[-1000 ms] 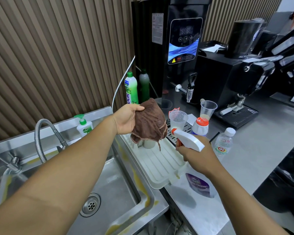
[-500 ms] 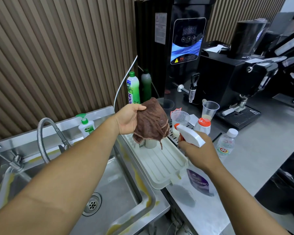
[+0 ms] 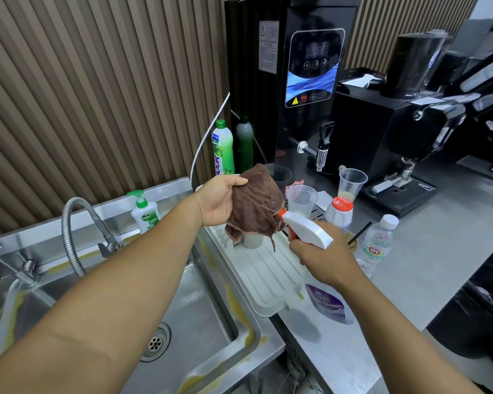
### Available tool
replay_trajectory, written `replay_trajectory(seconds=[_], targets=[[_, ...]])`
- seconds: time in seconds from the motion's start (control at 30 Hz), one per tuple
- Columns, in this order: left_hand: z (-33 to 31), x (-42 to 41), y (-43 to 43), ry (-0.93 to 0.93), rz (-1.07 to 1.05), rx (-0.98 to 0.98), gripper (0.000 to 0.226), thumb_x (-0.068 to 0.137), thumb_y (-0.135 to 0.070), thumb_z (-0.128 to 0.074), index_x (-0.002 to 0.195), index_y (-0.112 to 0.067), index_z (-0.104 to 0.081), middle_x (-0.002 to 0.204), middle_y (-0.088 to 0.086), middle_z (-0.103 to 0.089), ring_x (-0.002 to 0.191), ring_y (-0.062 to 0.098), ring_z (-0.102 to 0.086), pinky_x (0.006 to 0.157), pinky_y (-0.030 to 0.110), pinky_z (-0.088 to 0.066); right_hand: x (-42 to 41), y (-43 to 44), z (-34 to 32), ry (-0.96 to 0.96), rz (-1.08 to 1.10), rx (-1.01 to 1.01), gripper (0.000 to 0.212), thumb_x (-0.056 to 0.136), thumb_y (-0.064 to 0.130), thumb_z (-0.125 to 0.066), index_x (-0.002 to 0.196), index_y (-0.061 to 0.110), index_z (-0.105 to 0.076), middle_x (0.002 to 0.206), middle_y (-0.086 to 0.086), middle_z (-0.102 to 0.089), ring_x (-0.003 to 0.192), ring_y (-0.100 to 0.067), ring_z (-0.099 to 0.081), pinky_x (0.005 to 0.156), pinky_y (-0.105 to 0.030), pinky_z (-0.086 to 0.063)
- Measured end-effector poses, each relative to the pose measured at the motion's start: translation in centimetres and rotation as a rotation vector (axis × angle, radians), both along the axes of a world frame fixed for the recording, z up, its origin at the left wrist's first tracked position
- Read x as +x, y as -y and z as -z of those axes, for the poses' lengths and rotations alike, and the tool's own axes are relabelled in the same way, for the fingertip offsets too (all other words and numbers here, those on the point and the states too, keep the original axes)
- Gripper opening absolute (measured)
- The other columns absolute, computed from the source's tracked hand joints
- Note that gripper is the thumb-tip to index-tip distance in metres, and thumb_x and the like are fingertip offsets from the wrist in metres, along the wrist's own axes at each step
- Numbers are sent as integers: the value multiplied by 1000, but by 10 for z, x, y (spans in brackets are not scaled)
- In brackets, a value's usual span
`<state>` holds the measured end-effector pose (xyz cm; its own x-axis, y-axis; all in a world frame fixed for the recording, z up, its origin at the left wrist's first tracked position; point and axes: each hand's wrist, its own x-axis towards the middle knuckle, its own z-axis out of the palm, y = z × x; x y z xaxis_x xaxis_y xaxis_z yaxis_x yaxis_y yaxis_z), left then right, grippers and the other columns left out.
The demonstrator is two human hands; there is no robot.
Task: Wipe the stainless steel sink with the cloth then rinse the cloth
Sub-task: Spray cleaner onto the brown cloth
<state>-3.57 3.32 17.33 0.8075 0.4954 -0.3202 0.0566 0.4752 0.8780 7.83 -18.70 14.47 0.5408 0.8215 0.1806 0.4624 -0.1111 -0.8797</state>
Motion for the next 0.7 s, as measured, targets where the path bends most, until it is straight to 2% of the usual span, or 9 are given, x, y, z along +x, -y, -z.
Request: replay_trajectory(seconds=[0.13,0.2,0.27,0.33,0.4,0.5,0.57,0.63,0.7], targets=[[0,1,0,-3,4,-3,36,102,-19,-37,124,-7,-63,114,14,-74,102,30,-72,90,43,-55,8,4,4,-36,95,6,15,78,11,-67,66,18,-60,55,9,-55,53,-10,-47,54,-28,-40],[0,2,0,3,3,-12,36,102,-19,-37,123,-7,-64,112,13,-74,101,29,-73,90,43,-55,15,7,5,-33,138,13,7,73,18,-64,76,11,-65,56,6,-54,53,-13,-46,55,-30,-39],[1,4,0,8,8,-19,36,102,-19,-37,124,-7,-63,112,13,-74,101,29,-73,92,43,-54,18,10,4,-18,148,0,18,71,20,-62,84,8,-67,58,-3,-55,54,-16,-47,57,-32,-40],[0,6,2,3,14,-18,36,102,-19,-37,123,-7,-63,112,13,-74,101,29,-73,92,44,-53,21,13,4,-20,141,-12,5,75,13,-65,79,11,-64,60,-7,-57,54,-17,-47,56,-32,-39],[0,9,4,-1,15,-22,36,102,-19,-36,122,-7,-64,111,13,-75,99,29,-73,92,43,-53,21,16,5,-22,129,-22,8,77,8,-67,73,13,-61,61,-7,-57,55,-16,-46,56,-32,-38],[-3,12,5,3,20,-19,37,102,-19,-36,125,-7,-62,113,14,-74,101,29,-72,92,43,-54,22,20,8,-16,136,-44,11,73,21,-64,75,10,-64,71,-14,-62,60,-17,-49,58,-33,-40],[-5,14,6,11,32,-14,37,103,-20,-36,127,-8,-62,116,14,-73,104,30,-71,94,45,-53,27,22,11,-36,176,-32,7,73,20,-65,71,15,-61,64,-8,-59,60,-19,-48,58,-32,-39],[-6,16,7,19,38,-16,37,103,-19,-36,127,-8,-62,115,14,-73,103,30,-72,94,45,-53,31,25,12,-18,203,-34,19,78,8,-68,68,21,-58,58,2,-56,60,-19,-48,58,-32,-38],[-5,19,8,18,46,-21,38,103,-19,-36,129,-7,-61,114,14,-73,102,30,-72,93,45,-53,35,27,11,-14,208,-30,17,79,7,-68,69,17,-59,60,1,-58,62,-22,-51,59,-33,-40]])
